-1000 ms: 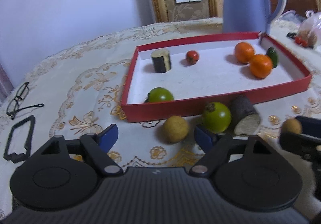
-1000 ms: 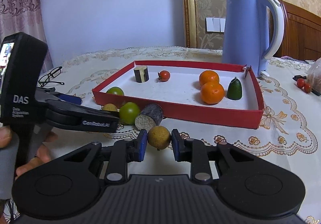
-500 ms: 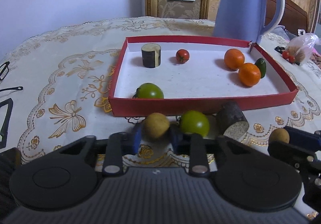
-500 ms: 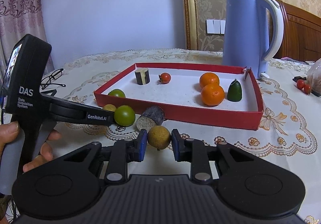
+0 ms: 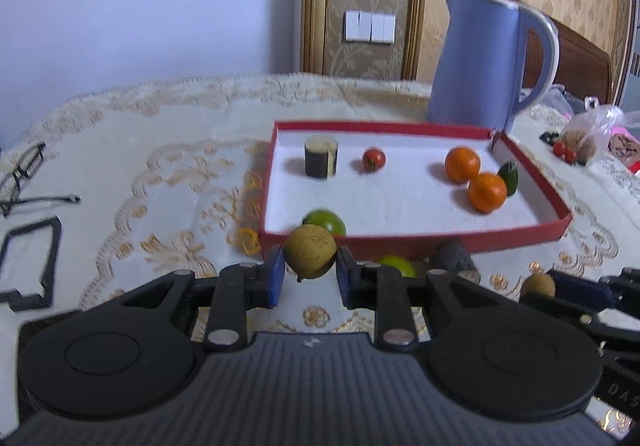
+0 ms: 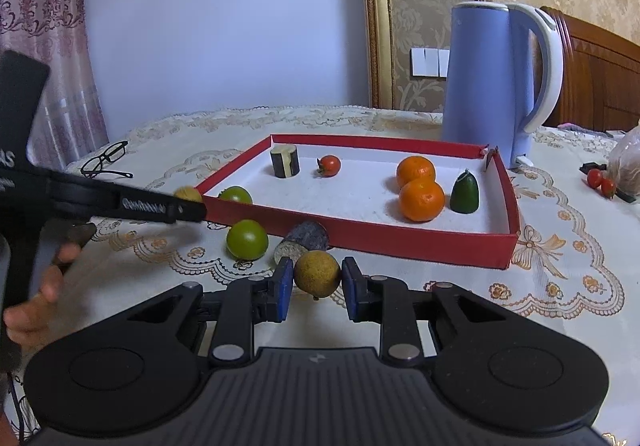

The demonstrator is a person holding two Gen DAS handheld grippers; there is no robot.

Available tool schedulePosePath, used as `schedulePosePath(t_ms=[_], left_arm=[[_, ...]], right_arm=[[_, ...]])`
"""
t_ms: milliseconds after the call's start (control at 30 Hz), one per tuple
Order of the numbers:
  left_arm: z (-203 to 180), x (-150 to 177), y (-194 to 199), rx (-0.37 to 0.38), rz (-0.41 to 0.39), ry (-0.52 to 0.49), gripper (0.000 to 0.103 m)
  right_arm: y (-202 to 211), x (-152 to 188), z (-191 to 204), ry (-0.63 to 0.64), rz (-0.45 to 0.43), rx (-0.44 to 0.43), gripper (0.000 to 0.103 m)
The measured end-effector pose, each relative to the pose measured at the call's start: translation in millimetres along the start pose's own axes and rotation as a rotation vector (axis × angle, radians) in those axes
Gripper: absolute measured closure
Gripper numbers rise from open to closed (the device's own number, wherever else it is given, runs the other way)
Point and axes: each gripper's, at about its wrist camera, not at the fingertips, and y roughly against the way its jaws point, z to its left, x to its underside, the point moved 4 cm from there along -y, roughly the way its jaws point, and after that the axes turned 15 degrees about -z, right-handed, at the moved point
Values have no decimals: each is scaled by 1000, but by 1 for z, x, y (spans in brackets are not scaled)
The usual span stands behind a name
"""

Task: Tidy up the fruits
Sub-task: 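Grasp another small brown round fruit with the left gripper while the right gripper lifts its fruit, then lower the brown fruit into the tray and open the left gripper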

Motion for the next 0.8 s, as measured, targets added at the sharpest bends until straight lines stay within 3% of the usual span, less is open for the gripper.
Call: schedulePosePath(t_ms=[267,800], left_arm=[[-6,-26,-11,-14,-45,-47,78],[-39,-27,-96,-24,67,-100,78]], right_arm=[[7,-6,2,8,-20,-3,77],[19,-14,-3,15,-45,13,77]])
